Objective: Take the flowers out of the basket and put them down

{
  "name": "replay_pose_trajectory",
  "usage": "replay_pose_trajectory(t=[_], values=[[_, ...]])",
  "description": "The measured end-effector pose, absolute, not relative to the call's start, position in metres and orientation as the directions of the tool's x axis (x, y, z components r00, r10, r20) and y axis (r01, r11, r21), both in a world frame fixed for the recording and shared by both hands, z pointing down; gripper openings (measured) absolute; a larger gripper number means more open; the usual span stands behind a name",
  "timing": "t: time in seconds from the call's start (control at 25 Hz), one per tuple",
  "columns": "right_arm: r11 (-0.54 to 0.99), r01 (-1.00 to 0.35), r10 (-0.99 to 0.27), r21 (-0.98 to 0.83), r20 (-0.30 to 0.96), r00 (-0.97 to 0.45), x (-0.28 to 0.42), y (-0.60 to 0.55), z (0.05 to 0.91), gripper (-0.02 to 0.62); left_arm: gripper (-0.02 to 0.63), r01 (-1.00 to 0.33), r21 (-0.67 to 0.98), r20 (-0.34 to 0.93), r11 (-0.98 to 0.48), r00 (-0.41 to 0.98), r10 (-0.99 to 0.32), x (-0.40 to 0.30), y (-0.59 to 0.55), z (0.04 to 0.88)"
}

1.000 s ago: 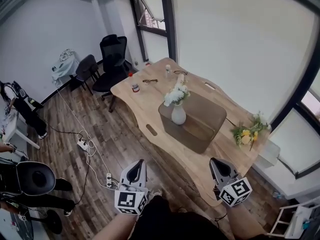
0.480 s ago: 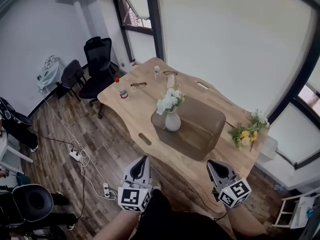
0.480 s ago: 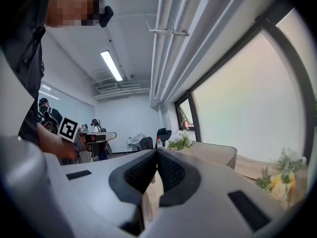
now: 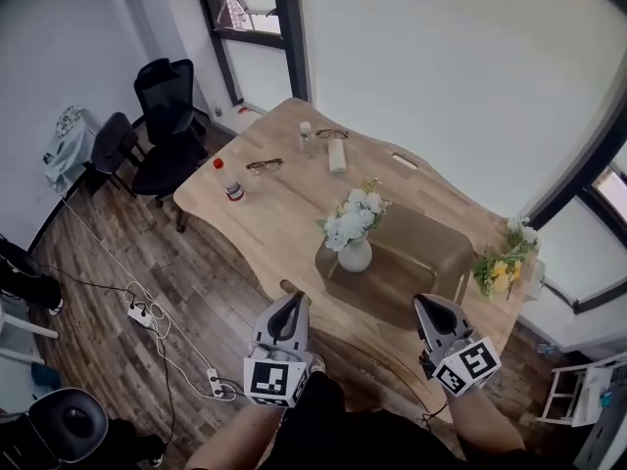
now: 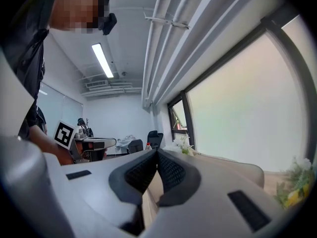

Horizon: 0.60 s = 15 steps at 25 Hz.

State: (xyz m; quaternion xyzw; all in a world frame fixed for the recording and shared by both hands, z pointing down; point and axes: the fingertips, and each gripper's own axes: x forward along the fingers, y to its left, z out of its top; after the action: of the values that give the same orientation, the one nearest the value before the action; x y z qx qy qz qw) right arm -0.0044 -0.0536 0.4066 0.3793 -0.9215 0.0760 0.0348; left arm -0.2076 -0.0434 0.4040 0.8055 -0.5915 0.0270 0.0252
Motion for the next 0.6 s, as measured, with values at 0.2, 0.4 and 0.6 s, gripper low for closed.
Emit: replay_pose_trajectory(t=[0.2,0.4,0.6], values=[[0.672,-0.735,-0.719,-0.086,0.158,-0.676,-0.034,-0.093,0.405,0.023,0.000,-0.937,0.021,0.074,-0.349,0.350,-0.934,-0.241,-0.084,0.409],[0.612,-0.789,-0.771,-0.053,0.179,-0.611,-0.045,-0.129,0.402,0.023,0.000,-0.920,0.038,0.071,-0.389,0.391,-0.918,-0.268,-0.124,0.416],[0.560,-0.829,-0.817,-0.009,0.160,-0.554,-0.051,-0.154,0.386,0.023,0.000,-0.884,0.043,0.059,-0.465,0.467,-0.882,-0.268,-0.157,0.418]])
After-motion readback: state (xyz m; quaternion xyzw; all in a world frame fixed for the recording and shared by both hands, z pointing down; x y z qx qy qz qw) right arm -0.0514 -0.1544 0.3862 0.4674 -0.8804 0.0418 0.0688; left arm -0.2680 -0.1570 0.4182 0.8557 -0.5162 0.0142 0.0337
